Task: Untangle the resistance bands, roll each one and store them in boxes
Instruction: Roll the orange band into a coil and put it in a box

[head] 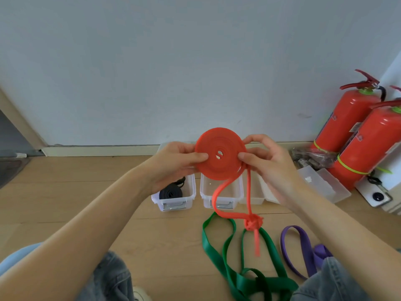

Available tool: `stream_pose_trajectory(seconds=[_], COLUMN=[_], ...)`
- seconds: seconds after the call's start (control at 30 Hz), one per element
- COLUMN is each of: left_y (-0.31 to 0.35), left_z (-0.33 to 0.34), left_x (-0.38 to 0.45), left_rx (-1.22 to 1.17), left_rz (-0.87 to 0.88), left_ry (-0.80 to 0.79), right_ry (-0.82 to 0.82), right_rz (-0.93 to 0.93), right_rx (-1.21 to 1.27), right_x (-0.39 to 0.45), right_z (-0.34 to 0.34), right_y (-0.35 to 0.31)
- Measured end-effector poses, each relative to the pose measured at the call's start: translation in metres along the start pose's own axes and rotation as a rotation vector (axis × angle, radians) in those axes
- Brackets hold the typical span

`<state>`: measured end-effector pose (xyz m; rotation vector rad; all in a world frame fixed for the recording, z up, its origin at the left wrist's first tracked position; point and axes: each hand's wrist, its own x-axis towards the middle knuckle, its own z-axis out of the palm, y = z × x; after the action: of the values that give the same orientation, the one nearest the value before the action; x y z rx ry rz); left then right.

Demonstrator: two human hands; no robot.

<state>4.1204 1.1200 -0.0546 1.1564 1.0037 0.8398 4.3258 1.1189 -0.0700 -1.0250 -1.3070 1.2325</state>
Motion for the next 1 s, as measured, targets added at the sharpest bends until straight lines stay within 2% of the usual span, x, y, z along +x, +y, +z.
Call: stream_pose_trajectory(seconds=[0.1,0.23,0.33,0.5,0.7,0.83,0.93,1.0], left_y=[0.001,-0.002,-0.008,-0.004,0.001,-0.002,-0.008,-0.011], left_z=[-0.003,-0.002,0.004,0.001,-0.001,0.004,0.009,0.010], left_x=[-0.004,-0.007,-0.005,0.001,0.002,0.004,0.005,0.005], left_rx=[0.053,0.125,0.154,0.079,-0.151,-0.248,-0.259,-0.189], left_rz=[-0.124,-0.203,-0.130,-0.047,-0.052,-0.022,-0.003,-0.006], left_ry=[-0.149,-0.243,-0.150,0.019,0.117,0.195,0.216,0.167], right_ry=[-0.083,-0.200,-0.221,-0.237,-0.106,-0.136,-0.137,-0.127], right_rz=[-0.061,-0.067,-0.066,0.055,0.002,0.034,0.064,0.066], right_rx=[-0.109,-0.236,-0.287,-0.217,-0.180,-0.028,-0.038,-0.105], right_x=[-0.001,-0.006,-0.006,0.000,0.002,-0.001,-0.002,-0.002], right_z=[-0.002,0.004,0.004,-0.008,-0.004,0.002,0.003,0.000], right_y=[-0.005,-0.008,-0.008,-0.010,-0.004,-0.002,-0.001,-0.002])
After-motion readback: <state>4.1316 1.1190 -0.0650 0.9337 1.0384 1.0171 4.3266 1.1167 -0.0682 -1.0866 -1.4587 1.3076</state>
